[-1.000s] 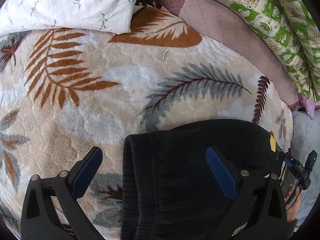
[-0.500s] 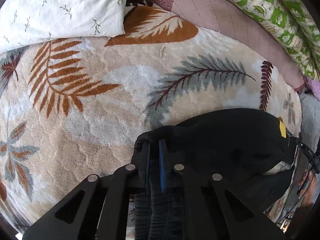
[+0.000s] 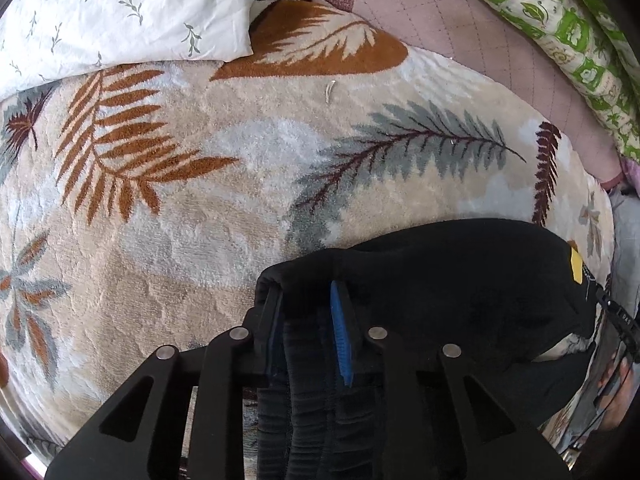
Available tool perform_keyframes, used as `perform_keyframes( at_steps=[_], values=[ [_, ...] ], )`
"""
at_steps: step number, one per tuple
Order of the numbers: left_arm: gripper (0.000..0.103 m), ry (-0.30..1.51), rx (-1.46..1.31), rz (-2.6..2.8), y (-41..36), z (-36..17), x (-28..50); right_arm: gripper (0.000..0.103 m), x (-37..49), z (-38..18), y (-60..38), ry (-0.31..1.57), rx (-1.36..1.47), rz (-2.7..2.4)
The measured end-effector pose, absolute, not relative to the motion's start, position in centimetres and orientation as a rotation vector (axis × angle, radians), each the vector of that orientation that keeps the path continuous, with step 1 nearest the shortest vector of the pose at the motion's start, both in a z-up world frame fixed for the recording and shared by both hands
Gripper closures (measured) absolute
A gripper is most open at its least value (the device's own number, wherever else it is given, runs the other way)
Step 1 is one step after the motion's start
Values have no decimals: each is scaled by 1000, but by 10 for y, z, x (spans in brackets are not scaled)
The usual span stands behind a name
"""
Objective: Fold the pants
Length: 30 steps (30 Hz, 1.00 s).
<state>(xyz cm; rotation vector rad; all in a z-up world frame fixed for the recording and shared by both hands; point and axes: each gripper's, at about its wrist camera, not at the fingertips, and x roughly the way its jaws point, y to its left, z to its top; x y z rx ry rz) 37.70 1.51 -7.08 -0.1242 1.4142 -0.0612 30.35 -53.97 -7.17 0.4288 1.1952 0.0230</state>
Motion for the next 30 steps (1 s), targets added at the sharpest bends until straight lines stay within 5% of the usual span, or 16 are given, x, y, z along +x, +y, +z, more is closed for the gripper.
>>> perform_keyframes(
  at_steps=[2, 6, 19, 30],
  values=[
    [96, 1395, -140, -50, 17, -67, 377, 84, 303, -77, -541, 1201, 437, 11],
    [97, 1356, -140, -26, 29, -49, 371, 94, 301, -68, -529, 1187, 297, 1],
    [98, 1145, -92, 73, 22, 14, 315, 95, 269, 10, -508, 989, 76, -14],
    [97, 962, -32, 144, 10, 27, 221, 95, 211, 20, -502, 870, -66, 0]
  ],
)
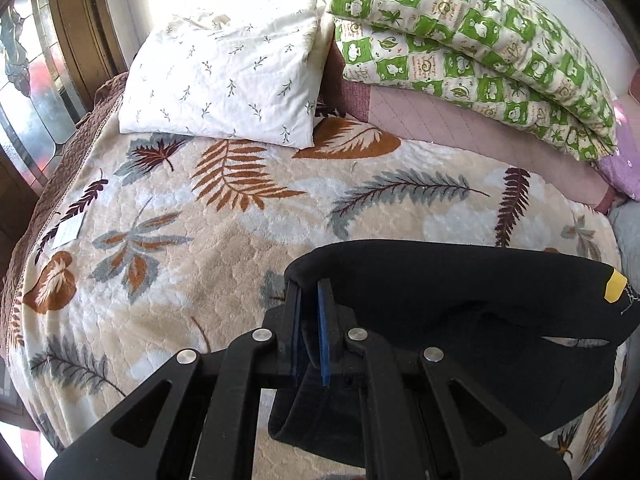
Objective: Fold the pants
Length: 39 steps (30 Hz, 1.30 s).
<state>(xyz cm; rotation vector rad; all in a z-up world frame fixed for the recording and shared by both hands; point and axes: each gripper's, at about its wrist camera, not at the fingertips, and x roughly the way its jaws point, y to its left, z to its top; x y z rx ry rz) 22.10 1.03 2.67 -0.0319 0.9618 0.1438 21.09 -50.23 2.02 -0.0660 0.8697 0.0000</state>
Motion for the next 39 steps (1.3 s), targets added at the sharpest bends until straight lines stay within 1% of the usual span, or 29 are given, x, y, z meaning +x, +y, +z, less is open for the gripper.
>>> perform_keyframes(
  at_steps=[4, 8, 13, 16, 19, 20, 22, 23, 24, 26, 29, 30, 31, 32, 33, 34, 35, 36, 39],
  values=[
    [97, 941, -30, 141, 12, 21, 189, 94, 179, 3, -502, 872, -75, 14],
    [97, 964, -41, 134, 20, 4, 159, 94, 145, -10, -502, 858, -73, 35],
    [97, 1087, -59, 117, 29, -37, 136, 94, 111, -31, -505, 889, -53, 37],
    [97, 1132, -37, 112, 30, -53, 125, 94, 99, -46, -504, 926, -65, 26],
    [97, 1164, 11, 91, 28, -54, 119, 92, 92, -52, -500, 953, -83, 6],
    [97, 1176, 20, 91, 29, -54, 118, 87, 90, -53, -498, 959, -91, -1],
    [97, 1217, 20, 80, 36, -54, 115, 86, 87, -53, -496, 981, -113, -15],
    [97, 1226, -6, 65, 44, -52, 113, 81, 85, -52, -495, 989, -131, -30],
    [97, 1234, -40, 51, 51, -48, 110, 78, 83, -51, -495, 1004, -144, -45],
    [97, 1241, -130, 26, 69, -40, 107, 78, 75, -43, -500, 996, -144, -73],
    [96, 1229, -208, -5, 85, -21, 114, 78, 60, -22, -514, 975, -50, -95],
    [95, 1230, -214, -16, 85, -16, 121, 75, 57, -14, -521, 967, 15, -92],
    [88, 1238, -229, -33, 84, -11, 129, 72, 54, -5, -529, 958, 100, -79],
    [74, 1255, -247, -59, 83, -10, 137, 64, 54, 2, -534, 950, 173, -67],
    [66, 1274, -263, -78, 79, -9, 146, 53, 56, 8, -540, 946, 252, -52],
    [51, 1295, -277, -91, 76, -11, 155, 49, 59, 12, -543, 944, 309, -45],
    [48, 1310, -290, -99, 73, -12, 163, 43, 63, 15, -545, 944, 360, -43],
    [48, 1328, -308, -100, 70, -15, 170, 41, 71, 14, -546, 962, 412, -36],
    [48, 1414, -404, -133, 66, -32, 191, 41, 94, 6, -548, 990, 504, -58]
  ],
)
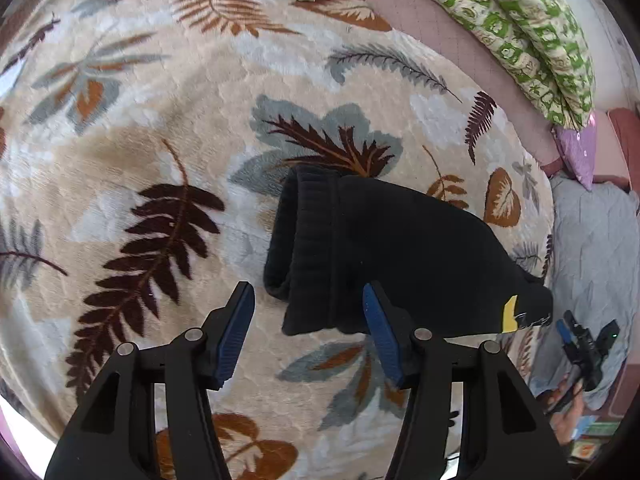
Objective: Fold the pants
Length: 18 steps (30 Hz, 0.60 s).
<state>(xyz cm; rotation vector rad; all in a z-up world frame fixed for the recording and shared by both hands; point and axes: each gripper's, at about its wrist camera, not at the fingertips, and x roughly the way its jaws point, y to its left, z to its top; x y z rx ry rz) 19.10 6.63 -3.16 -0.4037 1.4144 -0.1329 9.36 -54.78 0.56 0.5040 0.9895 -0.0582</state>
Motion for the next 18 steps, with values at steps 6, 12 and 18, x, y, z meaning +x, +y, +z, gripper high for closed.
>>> perform_keyframes(
  at_steps=[6, 12, 18],
  values=[
    [48, 1500, -515, -155, 63, -56, 206, 40, 126, -33, -554, 1066, 582, -107],
    [45, 1507, -518, -182, 60, -60, 209, 40, 123, -53, -556, 1088, 706, -51],
    [45, 1502, -507, -242, 60, -56, 208, 43, 123, -49, -556, 1085, 700, -17]
  ],
)
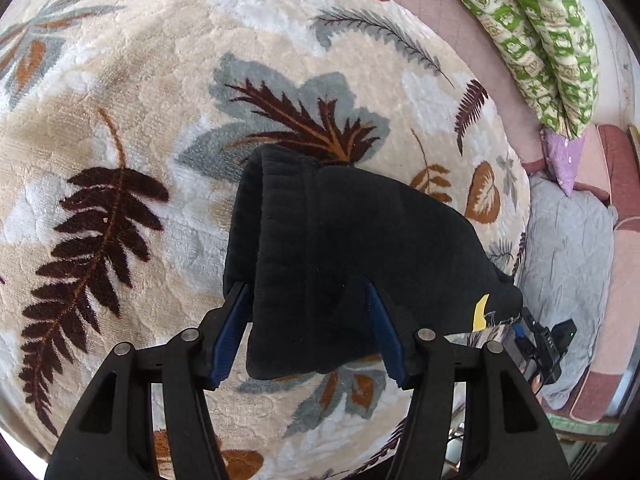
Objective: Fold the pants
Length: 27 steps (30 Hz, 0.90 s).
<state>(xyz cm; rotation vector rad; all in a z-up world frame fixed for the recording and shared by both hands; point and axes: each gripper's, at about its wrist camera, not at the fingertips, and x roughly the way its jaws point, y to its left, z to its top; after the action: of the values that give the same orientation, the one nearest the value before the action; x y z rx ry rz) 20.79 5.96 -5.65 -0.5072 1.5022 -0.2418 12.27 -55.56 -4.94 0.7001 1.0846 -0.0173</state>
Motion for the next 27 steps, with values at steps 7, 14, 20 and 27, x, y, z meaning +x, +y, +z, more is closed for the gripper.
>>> perform_keyframes(
  at_steps=[7, 14, 20, 27],
  values=[
    [80, 1440, -438, -195, 54, -43, 202, 91, 132, -46, -540, 1148, 554, 19],
    [81, 1318, -549, -178, 63, -2, 226, 94, 142, -10, -531, 1084, 422, 17],
    [81, 1235, -551, -194, 74, 23, 224, 94, 162, 55, -528, 860, 475, 83],
    [81, 1431, -378, -209, 60, -51, 196, 94, 144, -18, -539, 994, 456, 22]
  ],
)
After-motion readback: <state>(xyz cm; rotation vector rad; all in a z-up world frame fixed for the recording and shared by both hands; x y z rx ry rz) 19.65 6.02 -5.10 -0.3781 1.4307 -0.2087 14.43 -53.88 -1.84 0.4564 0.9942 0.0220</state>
